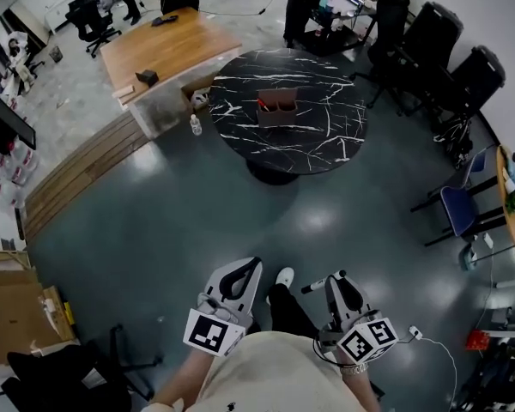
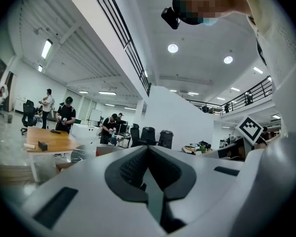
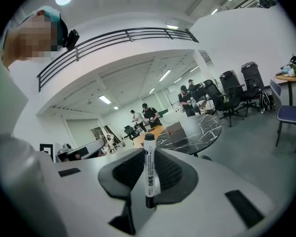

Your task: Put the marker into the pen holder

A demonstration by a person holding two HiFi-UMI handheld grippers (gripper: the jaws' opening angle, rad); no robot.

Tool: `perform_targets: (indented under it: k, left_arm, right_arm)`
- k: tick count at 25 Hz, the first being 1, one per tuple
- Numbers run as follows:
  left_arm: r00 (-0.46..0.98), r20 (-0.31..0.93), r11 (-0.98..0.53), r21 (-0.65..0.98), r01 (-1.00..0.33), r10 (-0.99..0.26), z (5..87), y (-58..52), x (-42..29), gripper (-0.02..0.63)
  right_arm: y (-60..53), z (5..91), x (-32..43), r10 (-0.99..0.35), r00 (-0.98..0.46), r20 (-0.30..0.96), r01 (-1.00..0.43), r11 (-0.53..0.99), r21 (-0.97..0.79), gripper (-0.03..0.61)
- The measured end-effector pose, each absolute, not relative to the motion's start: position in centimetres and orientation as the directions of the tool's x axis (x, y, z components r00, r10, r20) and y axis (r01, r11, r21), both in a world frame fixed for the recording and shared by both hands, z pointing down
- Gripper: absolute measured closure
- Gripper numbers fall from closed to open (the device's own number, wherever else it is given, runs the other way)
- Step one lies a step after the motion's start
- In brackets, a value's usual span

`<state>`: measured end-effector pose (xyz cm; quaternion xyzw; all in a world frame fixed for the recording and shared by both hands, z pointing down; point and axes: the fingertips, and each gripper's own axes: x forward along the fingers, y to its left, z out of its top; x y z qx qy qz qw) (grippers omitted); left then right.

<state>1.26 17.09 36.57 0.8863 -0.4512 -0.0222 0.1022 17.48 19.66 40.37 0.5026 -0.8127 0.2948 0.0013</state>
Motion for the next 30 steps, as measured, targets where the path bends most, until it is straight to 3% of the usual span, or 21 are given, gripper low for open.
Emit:
perform_targets:
  k: [13, 21, 30]
  left_arm:
    - [0.445, 0.055, -0.435, 0.136, -0.89, -0.894, 33.3, 5.7, 8.4, 0.603]
    - [0.446, 0.063, -0.439, 0.102, -0.893, -0.893, 33.2, 0.4, 11.9, 0.601]
    - [0.485, 0.08, -0.47, 0.154, -0.869, -0.871, 35.6, -8.6, 11.7, 0.601]
  right_arm:
    - [5.5, 39.5, 25.3, -0.739, -0.632, 0.233, -0.729, 0.466, -0.501, 0.495]
    - [-1.4, 38.1, 28.1, -0.751, -0.636, 0.176, -0.729, 0.511, -0.455, 0.495]
    - [-8.7, 40.0, 27.2, -0.755, -0.61, 0.24, -0.766, 0.485, -0.422, 0.495]
